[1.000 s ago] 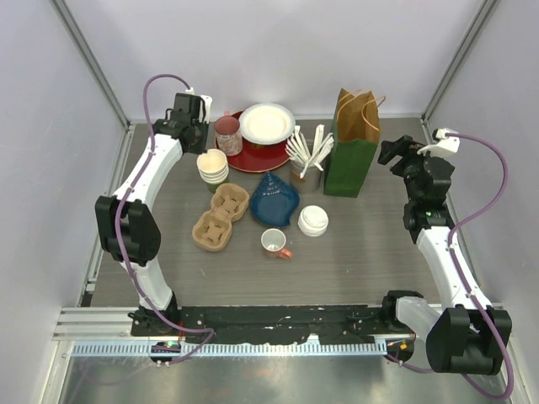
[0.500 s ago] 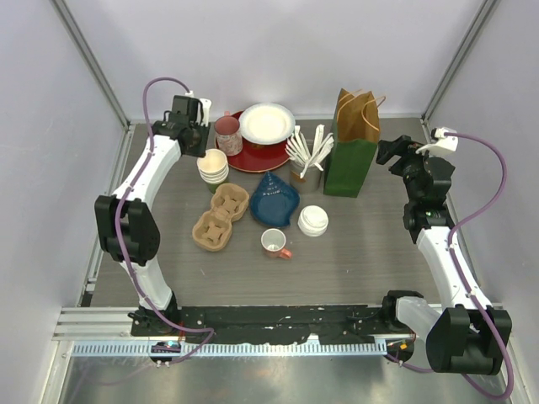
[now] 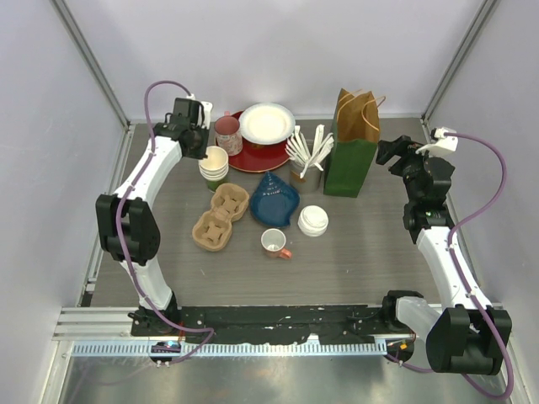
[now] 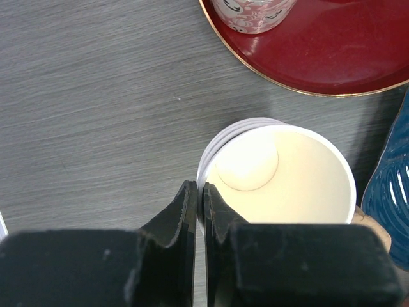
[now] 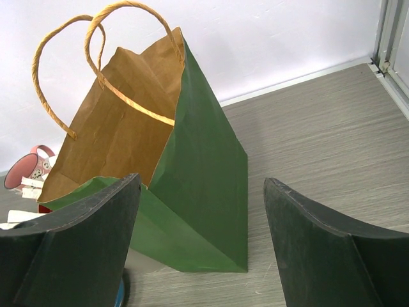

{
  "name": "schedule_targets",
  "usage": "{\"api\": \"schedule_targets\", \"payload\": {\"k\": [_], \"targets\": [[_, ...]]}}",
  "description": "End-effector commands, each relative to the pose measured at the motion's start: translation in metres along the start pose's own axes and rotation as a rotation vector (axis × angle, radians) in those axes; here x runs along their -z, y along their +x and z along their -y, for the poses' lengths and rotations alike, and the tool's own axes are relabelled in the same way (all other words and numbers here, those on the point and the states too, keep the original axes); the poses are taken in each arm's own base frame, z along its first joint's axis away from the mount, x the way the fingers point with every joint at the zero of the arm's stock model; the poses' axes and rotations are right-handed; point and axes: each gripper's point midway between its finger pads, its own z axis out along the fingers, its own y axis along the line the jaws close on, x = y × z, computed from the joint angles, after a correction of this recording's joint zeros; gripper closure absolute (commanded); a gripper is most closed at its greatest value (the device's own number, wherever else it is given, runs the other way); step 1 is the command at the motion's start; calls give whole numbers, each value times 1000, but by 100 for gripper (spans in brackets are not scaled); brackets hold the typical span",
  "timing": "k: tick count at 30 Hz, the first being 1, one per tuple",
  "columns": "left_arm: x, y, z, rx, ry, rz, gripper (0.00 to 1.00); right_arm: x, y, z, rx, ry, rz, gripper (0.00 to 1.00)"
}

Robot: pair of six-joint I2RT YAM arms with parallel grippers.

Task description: Pack the takeout coffee

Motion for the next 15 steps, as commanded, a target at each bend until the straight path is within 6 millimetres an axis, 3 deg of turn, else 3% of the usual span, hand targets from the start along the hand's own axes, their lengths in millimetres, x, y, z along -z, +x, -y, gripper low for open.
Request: {"api": "schedule_targets", "payload": {"k": [1,9,15], "targets": [[27,-26,-1,11,22,77,91,3,-13,-8,-3,-33,52,17],[40,-35,-3,20,41,100,91,4,-12,-10,-4,-42,39,17],[34,-21,-11,171,130,64,92,4,-14,-17,-5,-75,31,17]]}}
